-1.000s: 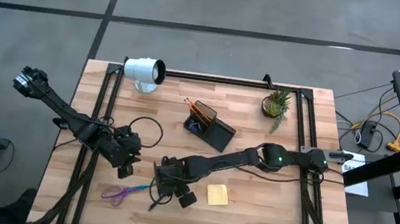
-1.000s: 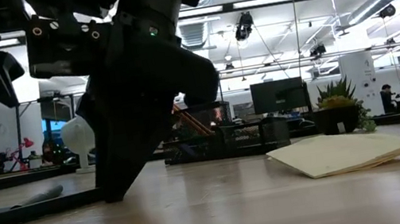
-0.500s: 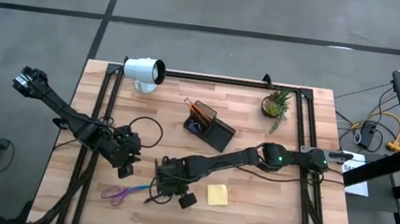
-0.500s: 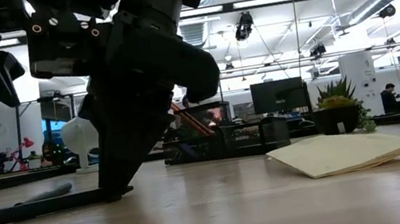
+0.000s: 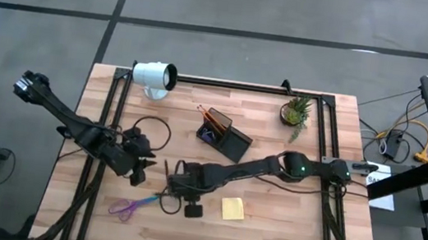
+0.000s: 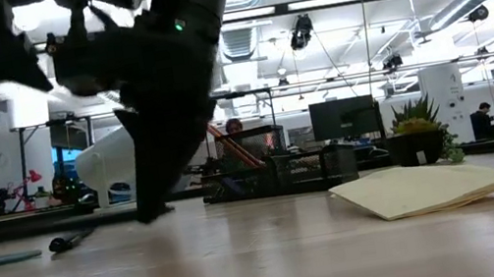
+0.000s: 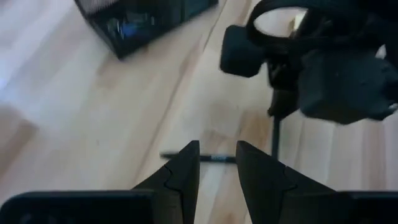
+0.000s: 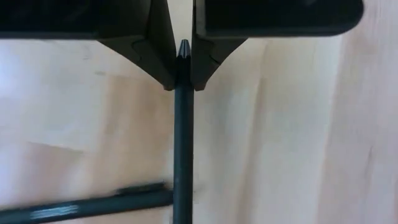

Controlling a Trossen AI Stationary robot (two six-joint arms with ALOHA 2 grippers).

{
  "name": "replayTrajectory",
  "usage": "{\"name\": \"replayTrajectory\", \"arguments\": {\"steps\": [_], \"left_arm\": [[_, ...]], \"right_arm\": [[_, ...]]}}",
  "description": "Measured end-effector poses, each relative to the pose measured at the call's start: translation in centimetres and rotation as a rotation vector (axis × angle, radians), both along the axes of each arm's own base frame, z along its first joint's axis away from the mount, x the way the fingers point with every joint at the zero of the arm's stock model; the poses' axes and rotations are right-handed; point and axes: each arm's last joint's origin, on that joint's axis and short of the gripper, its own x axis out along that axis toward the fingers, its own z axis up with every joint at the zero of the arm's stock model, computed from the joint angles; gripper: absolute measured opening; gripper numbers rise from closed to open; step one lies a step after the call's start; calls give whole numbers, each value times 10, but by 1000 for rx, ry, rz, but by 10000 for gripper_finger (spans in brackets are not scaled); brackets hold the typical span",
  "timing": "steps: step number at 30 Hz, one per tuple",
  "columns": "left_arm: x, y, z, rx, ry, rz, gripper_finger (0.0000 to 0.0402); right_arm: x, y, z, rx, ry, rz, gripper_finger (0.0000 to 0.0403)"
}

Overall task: Pick and place office supplies into organizer
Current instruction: Put the bottom black pen into the black desk organizer

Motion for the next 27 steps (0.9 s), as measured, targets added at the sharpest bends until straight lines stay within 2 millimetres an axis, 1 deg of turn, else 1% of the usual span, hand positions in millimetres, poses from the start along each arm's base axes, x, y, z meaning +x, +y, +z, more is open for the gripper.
{"name": "replayTrajectory", "arguments": {"steps": [3, 6, 9, 12, 15, 19, 23, 27], "left_arm": [[-2, 2, 9, 32, -44, -3, 90], [-7, 8, 16, 86, -80, 39, 90], [-17, 15, 18, 150, -73, 78, 90], [-29, 22, 17, 175, -38, 86, 90], [-39, 28, 17, 121, -45, 150, 90], [-49, 35, 17, 50, -93, 211, 94], [-54, 41, 17, 18, -132, 256, 119], [-51, 46, 18, -8, -174, 308, 160]], "right_arm": [[0, -1, 8, -3, -26, -96, 15], [0, 0, 12, 3, -45, -167, 15], [0, -1, 20, -18, -85, -275, 15], [0, -5, 28, -61, -141, -423, 15], [-1, -9, 34, -107, -189, -557, 15], [-4, -12, 51, -125, -262, -656, 15], [-8, -15, 67, -154, -311, -704, 15], [-16, -19, 76, -212, -326, -768, 15]]}}
